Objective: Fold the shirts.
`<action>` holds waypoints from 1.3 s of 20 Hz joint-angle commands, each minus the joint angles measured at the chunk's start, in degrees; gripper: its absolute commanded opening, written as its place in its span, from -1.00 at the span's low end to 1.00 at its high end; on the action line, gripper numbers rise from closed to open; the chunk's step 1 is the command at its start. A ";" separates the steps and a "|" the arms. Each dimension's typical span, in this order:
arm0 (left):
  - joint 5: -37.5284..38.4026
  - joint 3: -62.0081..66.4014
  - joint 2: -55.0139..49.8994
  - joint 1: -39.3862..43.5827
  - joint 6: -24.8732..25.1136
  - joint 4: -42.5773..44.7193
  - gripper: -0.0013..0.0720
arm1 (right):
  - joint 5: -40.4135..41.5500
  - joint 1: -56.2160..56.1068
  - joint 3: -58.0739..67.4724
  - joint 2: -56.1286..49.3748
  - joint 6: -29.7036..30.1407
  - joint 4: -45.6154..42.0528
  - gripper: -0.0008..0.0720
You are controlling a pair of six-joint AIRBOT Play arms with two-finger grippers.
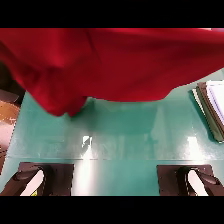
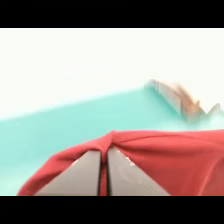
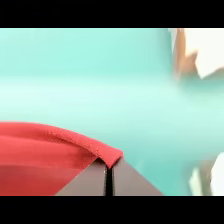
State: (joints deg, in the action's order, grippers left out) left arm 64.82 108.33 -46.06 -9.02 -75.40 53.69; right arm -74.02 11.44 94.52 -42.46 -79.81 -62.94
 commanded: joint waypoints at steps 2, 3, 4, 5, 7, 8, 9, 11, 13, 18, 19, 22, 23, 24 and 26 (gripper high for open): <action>-0.79 19.08 0.20 -0.02 -2.71 -1.73 -0.90 | -0.79 -0.15 17.77 0.26 -0.26 -2.32 -0.93; -0.76 20.72 0.20 -0.02 -2.71 -3.63 -0.90 | -1.60 -0.15 20.11 -0.15 -0.33 -3.48 -0.93; -0.74 21.31 0.20 -0.04 -2.69 -5.66 -0.90 | -3.17 -0.15 22.62 -0.87 -0.39 -4.42 -0.93; -0.55 21.22 0.17 -0.02 -2.64 -6.82 -0.90 | -5.44 -0.15 25.20 -2.05 -0.92 -5.14 -0.93; 0.68 18.45 -0.28 -0.04 -2.64 -5.88 -0.90 | -10.32 -0.15 28.26 -5.44 -1.22 -5.18 -0.93; 1.14 15.21 -0.37 -0.02 -2.64 -5.66 -0.89 | -12.55 -0.15 28.09 -7.41 -1.25 -5.14 -0.93; 1.44 9.79 -0.35 -0.02 -2.64 -5.68 -0.90 | -14.05 -0.15 26.36 -9.03 -1.27 -4.61 -0.93; 3.39 -0.68 -1.20 -0.02 -2.62 -5.68 -0.89 | -16.22 -0.15 19.80 -12.26 -1.27 -4.55 -0.93; 5.77 -10.58 -4.22 -0.02 -2.56 -5.18 -0.89 | -18.18 -0.15 13.35 -16.94 -1.25 -4.57 -0.93; 6.67 -24.09 -19.80 -0.02 -0.59 -5.22 -0.90 | -17.88 -0.79 1.44 -29.90 -1.27 -4.57 -0.93; 6.51 -24.41 -24.06 -0.02 -0.37 -5.22 -0.89 | -17.42 -1.36 0.13 -32.50 -1.29 -4.57 -0.93; 3.52 -24.41 -34.60 -0.02 2.73 -7.41 -0.89 | -13.79 -4.31 -2.19 -40.61 -1.33 -4.57 -0.93; 1.73 -24.41 -37.55 -0.02 4.52 -9.27 -0.89 | -11.76 -5.46 -2.21 -43.12 -1.33 -4.59 -0.93; -0.46 -24.41 -39.82 -0.02 6.05 -10.97 -0.89 | -8.94 -6.58 -1.88 -45.68 -1.33 -4.57 -0.93; -7.28 -24.41 -42.77 -0.02 7.15 -12.26 -0.89 | -2.73 -8.28 -0.04 -49.96 -1.95 -4.52 -0.93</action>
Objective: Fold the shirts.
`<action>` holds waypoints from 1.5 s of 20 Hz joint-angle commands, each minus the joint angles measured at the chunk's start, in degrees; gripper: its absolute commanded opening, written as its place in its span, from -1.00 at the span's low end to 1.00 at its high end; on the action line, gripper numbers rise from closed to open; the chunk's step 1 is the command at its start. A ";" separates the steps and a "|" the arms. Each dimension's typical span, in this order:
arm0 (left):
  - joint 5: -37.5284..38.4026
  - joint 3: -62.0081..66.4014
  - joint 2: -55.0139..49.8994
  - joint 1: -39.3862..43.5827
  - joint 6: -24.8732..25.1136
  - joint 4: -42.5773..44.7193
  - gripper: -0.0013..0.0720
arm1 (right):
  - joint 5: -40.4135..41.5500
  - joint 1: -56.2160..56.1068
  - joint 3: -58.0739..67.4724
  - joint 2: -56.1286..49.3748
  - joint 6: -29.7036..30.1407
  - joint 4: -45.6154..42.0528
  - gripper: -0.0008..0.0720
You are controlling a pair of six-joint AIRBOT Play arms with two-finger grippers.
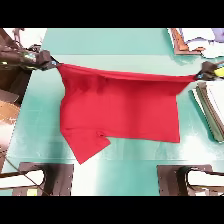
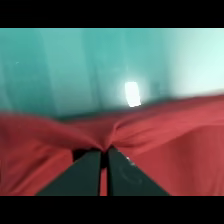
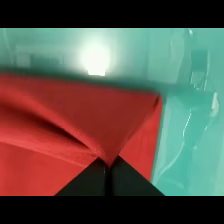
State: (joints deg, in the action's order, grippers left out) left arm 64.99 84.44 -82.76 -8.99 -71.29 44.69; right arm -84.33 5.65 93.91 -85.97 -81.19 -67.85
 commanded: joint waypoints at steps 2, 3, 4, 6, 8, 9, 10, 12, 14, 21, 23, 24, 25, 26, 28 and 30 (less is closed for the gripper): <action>-14.12 0.11 -7.48 -0.04 4.46 -3.39 -0.89 | 12.55 -3.54 4.24 -10.21 -2.36 0.48 -0.93; -16.31 0.33 -7.69 -0.04 5.31 -3.37 -0.89 | 14.40 -4.02 6.36 -11.74 -2.36 0.72 -0.93; -17.92 0.31 -7.72 -0.04 7.13 -3.37 -0.89 | 15.63 -4.48 8.22 -12.85 -2.36 0.74 -0.93; -17.77 0.31 -7.72 -0.04 10.10 -3.26 -0.89 | 17.07 -5.07 10.82 -13.99 -2.36 0.76 -0.93; -15.17 0.31 -7.69 -0.04 11.78 -2.86 -0.89 | 15.72 -5.27 11.80 -14.16 -2.34 0.76 -0.93; -12.66 0.31 -7.69 -0.07 11.67 -1.92 -0.90 | 13.35 -5.31 11.74 -14.08 -2.36 0.72 -0.93; -9.99 0.31 -7.69 -0.04 10.78 0.61 -0.90 | 10.80 -5.38 11.69 -14.08 -2.34 0.57 -0.93; -4.57 0.09 -7.69 -0.04 5.51 8.09 -0.90 | 7.10 -6.03 10.34 -13.66 -2.36 -1.33 -0.93; -0.48 -1.09 -7.69 -0.07 5.09 13.18 -0.90 | 7.91 -6.19 4.87 -11.69 -2.36 -1.84 -0.93; -3.06 -11.63 -7.72 -0.04 5.25 14.51 -0.89 | 15.43 -8.07 -13.35 -6.58 -2.38 -2.16 -0.93; -3.04 -12.98 -7.72 -0.04 5.27 14.88 -0.89 | 16.00 -8.17 -15.91 -6.58 -2.38 -1.92 -0.93; -2.75 -13.07 -7.72 -0.04 5.25 15.41 -0.89 | 16.24 -8.15 -16.85 -6.58 -2.36 -1.33 -0.93; -2.36 -13.07 -7.72 -0.07 5.25 15.58 -0.89 | 16.55 -8.15 -17.55 -6.58 -2.36 -0.55 -0.92; -1.22 -13.07 -7.72 -0.07 5.14 15.78 -0.89 | 16.61 -8.15 -17.81 -6.58 -2.36 0.02 -0.92; 1.66 -13.07 -7.72 -0.07 4.96 16.04 -0.54 | 15.26 -8.15 -17.81 -6.49 -2.36 0.85 -0.50; 3.93 -13.00 -7.65 -0.24 1.25 17.62 0.52 | 12.37 -7.98 -17.81 -6.19 -2.36 0.83 0.16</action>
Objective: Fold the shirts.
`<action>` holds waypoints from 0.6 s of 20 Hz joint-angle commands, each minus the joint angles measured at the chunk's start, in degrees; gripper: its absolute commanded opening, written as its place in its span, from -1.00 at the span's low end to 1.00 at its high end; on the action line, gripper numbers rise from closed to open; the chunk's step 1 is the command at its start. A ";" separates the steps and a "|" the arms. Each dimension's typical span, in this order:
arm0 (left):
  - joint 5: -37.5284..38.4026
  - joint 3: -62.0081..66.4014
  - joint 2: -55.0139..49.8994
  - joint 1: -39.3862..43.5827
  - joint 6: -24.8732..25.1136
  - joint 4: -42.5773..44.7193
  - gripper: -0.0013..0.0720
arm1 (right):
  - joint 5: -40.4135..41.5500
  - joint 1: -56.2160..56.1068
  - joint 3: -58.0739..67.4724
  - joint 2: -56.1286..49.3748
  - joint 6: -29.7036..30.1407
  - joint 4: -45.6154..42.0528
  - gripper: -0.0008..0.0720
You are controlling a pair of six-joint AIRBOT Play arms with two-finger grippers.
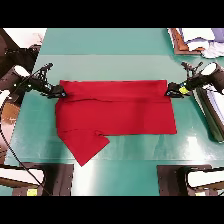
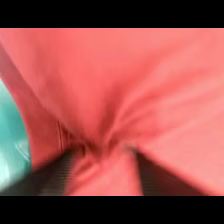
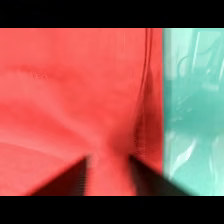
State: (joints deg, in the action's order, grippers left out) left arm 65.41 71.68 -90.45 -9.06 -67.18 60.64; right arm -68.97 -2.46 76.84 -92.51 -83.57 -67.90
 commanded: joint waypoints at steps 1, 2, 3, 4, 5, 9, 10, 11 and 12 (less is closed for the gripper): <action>4.79 -0.26 0.31 -0.44 -4.63 3.43 0.53 | -5.22 0.57 -0.76 0.81 0.04 0.87 0.16; 6.03 -0.26 1.07 -0.81 -5.99 5.18 0.53 | -7.48 0.96 -0.76 1.55 0.59 0.74 0.16; 7.37 -0.35 2.69 -1.49 -6.99 6.67 0.53 | -9.60 1.53 -0.76 2.80 1.42 0.68 0.15; 8.55 -0.98 4.94 -2.21 -7.93 7.65 0.53 | -11.41 2.21 -0.79 4.55 1.57 0.68 0.15; 8.90 -2.86 8.13 -2.80 -7.96 8.00 0.53 | -12.68 2.93 -0.79 6.38 1.60 0.70 0.15; 12.20 -19.26 22.45 -3.13 -12.39 8.44 0.53 | -13.42 4.17 -0.79 13.70 2.86 0.74 0.15; 12.20 -24.59 25.86 -3.13 -13.84 8.37 0.53 | -13.03 4.17 -0.76 15.06 3.10 0.76 0.15; 12.20 -29.14 28.72 -3.13 -14.14 8.22 0.53 | -12.39 4.13 -0.76 16.09 3.10 0.79 0.15; 12.17 -33.38 31.41 -3.13 -14.82 7.74 0.53 | -11.98 3.80 -0.76 16.85 3.10 0.81 0.15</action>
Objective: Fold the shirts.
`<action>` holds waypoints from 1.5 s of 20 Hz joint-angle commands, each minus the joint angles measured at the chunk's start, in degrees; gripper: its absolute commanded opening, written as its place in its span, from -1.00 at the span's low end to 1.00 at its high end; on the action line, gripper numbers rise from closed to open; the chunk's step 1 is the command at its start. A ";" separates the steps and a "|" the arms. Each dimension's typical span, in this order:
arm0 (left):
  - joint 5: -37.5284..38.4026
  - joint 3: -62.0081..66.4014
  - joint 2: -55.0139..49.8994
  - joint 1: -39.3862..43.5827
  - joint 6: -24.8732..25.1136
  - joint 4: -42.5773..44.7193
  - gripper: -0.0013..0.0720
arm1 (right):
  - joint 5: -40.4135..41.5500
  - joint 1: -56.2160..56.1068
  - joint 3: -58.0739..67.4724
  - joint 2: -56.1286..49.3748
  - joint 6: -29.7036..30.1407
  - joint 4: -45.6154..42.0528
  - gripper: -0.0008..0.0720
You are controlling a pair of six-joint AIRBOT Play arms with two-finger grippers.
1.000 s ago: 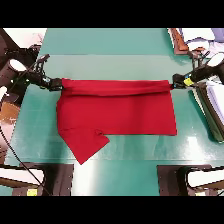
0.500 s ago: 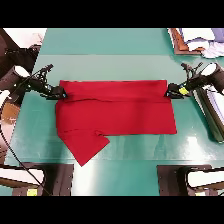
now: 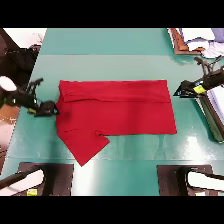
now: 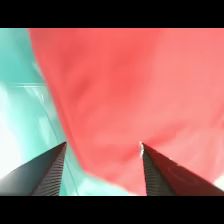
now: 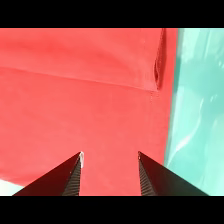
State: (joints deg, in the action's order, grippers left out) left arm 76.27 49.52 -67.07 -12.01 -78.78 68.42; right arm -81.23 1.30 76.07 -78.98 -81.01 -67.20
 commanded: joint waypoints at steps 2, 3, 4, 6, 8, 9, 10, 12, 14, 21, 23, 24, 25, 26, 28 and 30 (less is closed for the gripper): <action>1.60 -17.27 12.15 -0.15 -5.07 -0.09 0.53 | 0.02 -0.31 0.00 3.85 0.61 0.13 0.15; 1.73 -19.32 13.68 -0.15 -5.84 -0.31 0.53 | -0.42 -0.39 0.00 3.80 0.68 0.17 0.15; 1.29 -21.03 14.71 -0.15 -6.21 -0.98 0.53 | -0.63 -0.74 0.00 3.76 1.18 0.13 0.15; -0.90 -22.93 14.88 -0.15 -6.25 -4.11 0.53 | -0.61 -0.72 0.00 3.76 1.60 0.17 0.15; -4.92 -24.13 14.88 -0.15 -5.05 -8.46 0.53 | -0.98 -0.72 0.00 3.76 1.60 0.17 0.15; -6.47 -24.55 14.88 0.09 -3.76 -10.14 0.53 | -1.07 -0.72 0.00 3.76 1.60 0.17 0.15; -7.41 -24.96 14.88 0.90 -3.50 -10.91 0.53 | -1.09 -0.72 0.00 3.76 1.60 0.17 0.15; -9.60 -25.83 14.88 3.41 -3.76 -11.23 0.53 | -1.42 -0.72 0.00 3.78 1.60 0.17 0.15; -11.52 -26.34 14.86 6.34 -4.50 -11.78 0.52 | -2.23 -0.72 0.00 3.78 1.60 0.17 0.15; -10.58 -23.69 14.88 7.98 -4.70 -13.62 -0.89 | -7.02 6.03 -10.47 8.46 4.28 0.04 0.15; -9.73 -21.68 14.88 7.98 -3.43 -13.70 -0.89 | -5.66 11.23 -19.93 11.91 5.68 0.07 0.15; -9.51 -20.83 14.88 7.98 -3.28 -13.86 -0.89 | -5.11 13.92 -24.26 12.98 6.03 0.11 0.15; -9.62 -20.13 14.88 7.98 -3.26 -14.27 -0.89 | -4.63 16.74 -28.65 13.68 7.78 0.26 0.17; -9.79 -19.74 14.88 7.98 -3.26 -14.67 -0.89 | -3.98 19.19 -32.26 13.77 9.01 0.26 0.33; -10.12 -19.63 14.88 7.98 -3.26 -15.06 -0.89 | -2.29 23.19 -38.05 12.94 11.06 2.51 0.33; -10.23 -19.63 14.88 7.98 -3.26 -15.06 -0.89 | 0.17 25.77 -41.66 11.10 14.01 8.17 0.22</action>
State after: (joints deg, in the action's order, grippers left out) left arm 66.19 29.34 -52.23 -4.03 -82.24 53.87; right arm -84.14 22.26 41.60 -66.94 -71.11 -64.47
